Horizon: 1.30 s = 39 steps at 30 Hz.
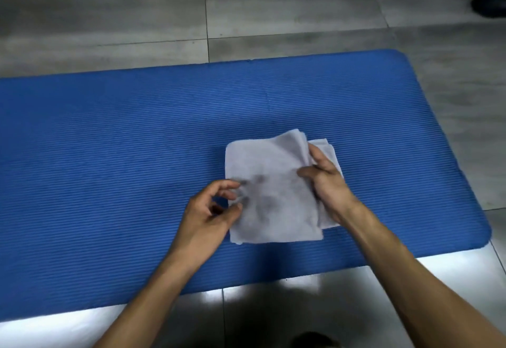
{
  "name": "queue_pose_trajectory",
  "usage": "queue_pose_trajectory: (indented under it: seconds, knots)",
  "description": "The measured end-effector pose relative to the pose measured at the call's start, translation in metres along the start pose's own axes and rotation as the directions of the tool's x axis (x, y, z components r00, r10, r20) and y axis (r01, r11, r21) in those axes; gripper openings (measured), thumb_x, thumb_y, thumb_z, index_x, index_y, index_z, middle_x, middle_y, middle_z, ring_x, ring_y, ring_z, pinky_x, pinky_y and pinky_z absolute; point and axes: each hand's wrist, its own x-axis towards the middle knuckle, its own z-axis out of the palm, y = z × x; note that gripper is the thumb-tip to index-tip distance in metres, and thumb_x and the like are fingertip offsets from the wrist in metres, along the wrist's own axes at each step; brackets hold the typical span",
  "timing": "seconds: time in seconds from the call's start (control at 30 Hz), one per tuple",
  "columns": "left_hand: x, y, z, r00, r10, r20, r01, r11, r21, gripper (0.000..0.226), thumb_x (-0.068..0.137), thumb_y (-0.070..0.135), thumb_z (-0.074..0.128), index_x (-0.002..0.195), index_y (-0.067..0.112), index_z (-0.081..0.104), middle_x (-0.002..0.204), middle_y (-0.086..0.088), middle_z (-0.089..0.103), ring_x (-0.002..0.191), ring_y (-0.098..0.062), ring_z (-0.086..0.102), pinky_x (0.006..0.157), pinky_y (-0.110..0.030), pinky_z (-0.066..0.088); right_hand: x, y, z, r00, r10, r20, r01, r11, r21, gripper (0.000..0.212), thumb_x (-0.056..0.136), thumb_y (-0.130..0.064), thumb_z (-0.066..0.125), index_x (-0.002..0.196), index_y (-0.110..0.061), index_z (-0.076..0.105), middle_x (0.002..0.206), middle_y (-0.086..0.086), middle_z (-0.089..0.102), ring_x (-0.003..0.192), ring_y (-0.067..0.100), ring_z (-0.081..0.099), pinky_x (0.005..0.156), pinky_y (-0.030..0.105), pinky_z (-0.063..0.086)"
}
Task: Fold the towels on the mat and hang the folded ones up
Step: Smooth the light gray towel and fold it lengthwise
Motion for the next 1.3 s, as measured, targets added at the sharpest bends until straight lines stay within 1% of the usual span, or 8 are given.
queue_pose_trajectory:
  seconds: [0.4, 0.5, 0.6, 0.8, 0.9, 1.03, 1.2, 1.3]
  knots:
    - [-0.004, -0.057, 0.023, 0.981, 0.129, 0.145, -0.182, 0.867, 0.464, 0.027, 0.082, 0.023, 0.06, 0.108, 0.03, 0.062, 0.103, 0.013, 0.058, 0.084, -0.005, 0.058, 0.083, -0.033, 0.051, 0.027, 0.002, -0.071, 0.982, 0.114, -0.149, -0.159, 0.928, -0.337, 0.046, 0.088, -0.008, 0.052, 0.125, -0.034, 0.053, 0.116, -0.001, 0.067, 0.098, 0.022, 0.067, 0.075, 0.036, 0.056]
    - [0.001, -0.06, 0.036, 0.924, 0.3, 0.237, -0.379, 0.631, 0.677, 0.033, 0.084, 0.018, 0.06, 0.116, 0.022, 0.061, 0.123, 0.006, 0.053, 0.107, -0.016, 0.052, 0.092, -0.031, 0.046, 0.024, 0.007, -0.058, 0.906, -0.168, -0.389, -0.187, 0.665, -0.723, 0.038, 0.087, -0.024, 0.05, 0.124, -0.016, 0.05, 0.113, 0.009, 0.064, 0.099, 0.035, 0.061, 0.079, 0.041, 0.049]
    - [0.02, -0.049, 0.048, 0.86, 0.405, 0.311, -0.479, 0.427, 0.767, 0.048, 0.076, 0.015, 0.064, 0.124, 0.02, 0.059, 0.138, -0.003, 0.049, 0.117, -0.024, 0.05, 0.091, -0.037, 0.046, 0.012, 0.023, -0.024, 0.789, -0.586, -0.186, 0.08, 0.397, -0.914, 0.044, 0.083, -0.032, 0.039, 0.116, -0.008, 0.055, 0.113, 0.014, 0.061, 0.097, 0.039, 0.057, 0.078, 0.044, 0.045]
    - [0.074, -0.032, 0.044, 0.911, -0.054, 0.408, -0.365, 0.351, 0.862, 0.073, 0.092, 0.043, 0.049, 0.153, 0.03, 0.011, 0.161, 0.004, -0.011, 0.148, -0.015, -0.005, 0.117, -0.045, 0.013, 0.03, 0.062, -0.024, 0.932, -0.36, 0.045, 0.112, 0.166, -0.98, 0.053, 0.1, -0.043, 0.033, 0.149, -0.024, 0.031, 0.161, 0.005, 0.02, 0.147, 0.032, 0.019, 0.118, 0.052, 0.014]
    - [0.069, -0.038, 0.044, 0.94, 0.054, 0.336, -0.31, 0.547, 0.778, 0.07, 0.09, 0.041, 0.057, 0.15, 0.029, 0.023, 0.161, 0.003, 0.0, 0.146, -0.016, 0.009, 0.114, -0.04, 0.024, 0.032, 0.064, -0.044, 0.937, -0.345, -0.054, 0.03, 0.235, -0.972, 0.058, 0.098, -0.048, 0.035, 0.151, -0.027, 0.025, 0.163, 0.002, 0.013, 0.148, 0.031, 0.013, 0.117, 0.055, 0.009]
    - [0.022, -0.059, 0.057, 0.999, 0.033, -0.041, -0.013, 0.912, 0.41, 0.058, 0.08, 0.027, 0.068, 0.133, 0.025, 0.046, 0.128, 0.002, 0.049, 0.114, -0.018, 0.053, 0.099, -0.036, 0.045, -0.006, 0.065, -0.057, 0.928, -0.263, -0.263, 0.004, 0.714, -0.701, 0.061, 0.086, -0.03, 0.061, 0.14, -0.016, 0.037, 0.137, 0.01, 0.049, 0.122, 0.031, 0.051, 0.098, 0.042, 0.045]
    - [-0.015, -0.062, 0.058, 0.968, -0.231, -0.094, 0.235, 0.971, 0.04, 0.058, 0.074, 0.021, 0.076, 0.114, 0.044, 0.041, 0.097, 0.007, 0.066, 0.09, -0.012, 0.066, 0.082, -0.038, 0.054, -0.042, 0.067, -0.071, 0.922, 0.2, -0.333, -0.311, 0.893, -0.325, 0.054, 0.078, -0.025, 0.075, 0.123, -0.023, 0.045, 0.11, -0.003, 0.06, 0.101, 0.017, 0.059, 0.082, 0.031, 0.049]
    - [-0.024, -0.051, 0.038, 0.947, -0.321, 0.014, 0.317, 0.94, 0.126, 0.059, 0.064, 0.041, 0.068, 0.116, 0.05, 0.043, 0.085, -0.003, 0.072, 0.079, -0.023, 0.068, 0.08, -0.045, 0.055, -0.06, 0.062, -0.079, 0.897, 0.361, -0.254, -0.423, 0.867, -0.262, 0.069, 0.059, -0.043, 0.079, 0.12, -0.03, 0.049, 0.113, -0.002, 0.064, 0.101, 0.021, 0.064, 0.089, 0.044, 0.055]
